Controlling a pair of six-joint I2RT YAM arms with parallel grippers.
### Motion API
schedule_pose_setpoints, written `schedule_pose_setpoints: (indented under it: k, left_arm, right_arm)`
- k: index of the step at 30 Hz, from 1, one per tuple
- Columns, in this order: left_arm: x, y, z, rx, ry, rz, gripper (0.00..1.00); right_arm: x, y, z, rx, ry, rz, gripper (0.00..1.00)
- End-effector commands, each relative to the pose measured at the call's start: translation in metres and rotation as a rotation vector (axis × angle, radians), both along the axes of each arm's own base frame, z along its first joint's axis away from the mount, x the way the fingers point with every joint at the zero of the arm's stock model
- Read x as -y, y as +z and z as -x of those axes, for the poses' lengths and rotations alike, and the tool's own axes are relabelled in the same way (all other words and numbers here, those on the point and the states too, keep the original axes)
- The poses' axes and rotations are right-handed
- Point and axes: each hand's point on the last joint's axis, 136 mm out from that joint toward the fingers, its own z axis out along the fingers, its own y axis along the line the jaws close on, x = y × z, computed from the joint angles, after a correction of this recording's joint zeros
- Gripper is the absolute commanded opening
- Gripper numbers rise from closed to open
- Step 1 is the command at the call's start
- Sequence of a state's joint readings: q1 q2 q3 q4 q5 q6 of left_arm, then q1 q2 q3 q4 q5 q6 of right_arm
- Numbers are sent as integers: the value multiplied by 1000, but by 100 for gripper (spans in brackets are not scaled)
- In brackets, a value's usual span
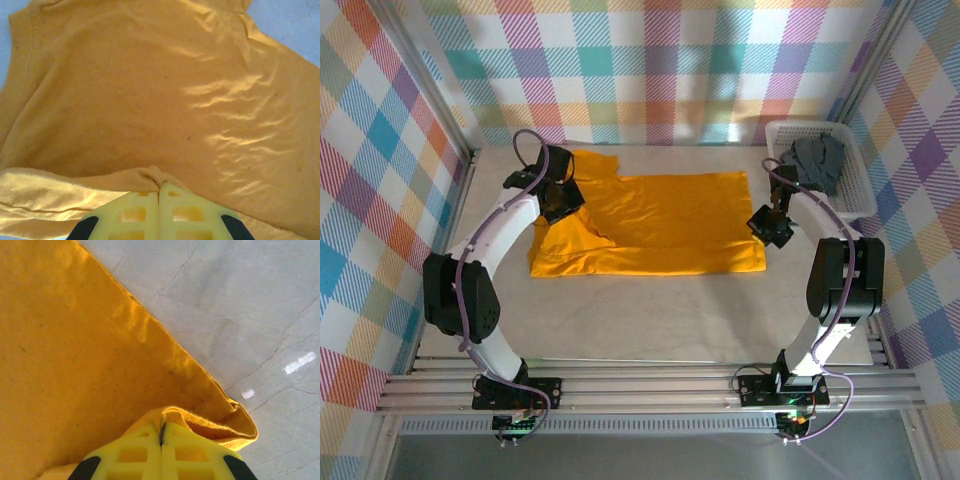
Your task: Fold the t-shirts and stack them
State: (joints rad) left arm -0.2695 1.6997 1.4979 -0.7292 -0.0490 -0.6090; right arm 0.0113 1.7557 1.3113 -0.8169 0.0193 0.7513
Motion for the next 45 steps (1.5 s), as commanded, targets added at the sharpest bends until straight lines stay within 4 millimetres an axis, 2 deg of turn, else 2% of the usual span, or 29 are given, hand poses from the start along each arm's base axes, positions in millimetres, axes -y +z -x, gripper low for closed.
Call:
schedule_pose_setpoints:
  k: [1,24,33,45]
  left_arm:
    - [-2,9,-13,27,-9,-4,0]
    - [-22,9,-37,20,50,-9,0]
    - [-22,-3,-47,0,44,-30,0]
    - [-29,-23,-61,-36,56,-61,0]
  right_arm:
    - [6,2,-2,-15,-7,16,0]
    - [13,0,-20,-23,-30,50,0]
    - [11,-7,-27,-31,-20,44,0]
    - [10,-17,-46,-36,25,41,0]
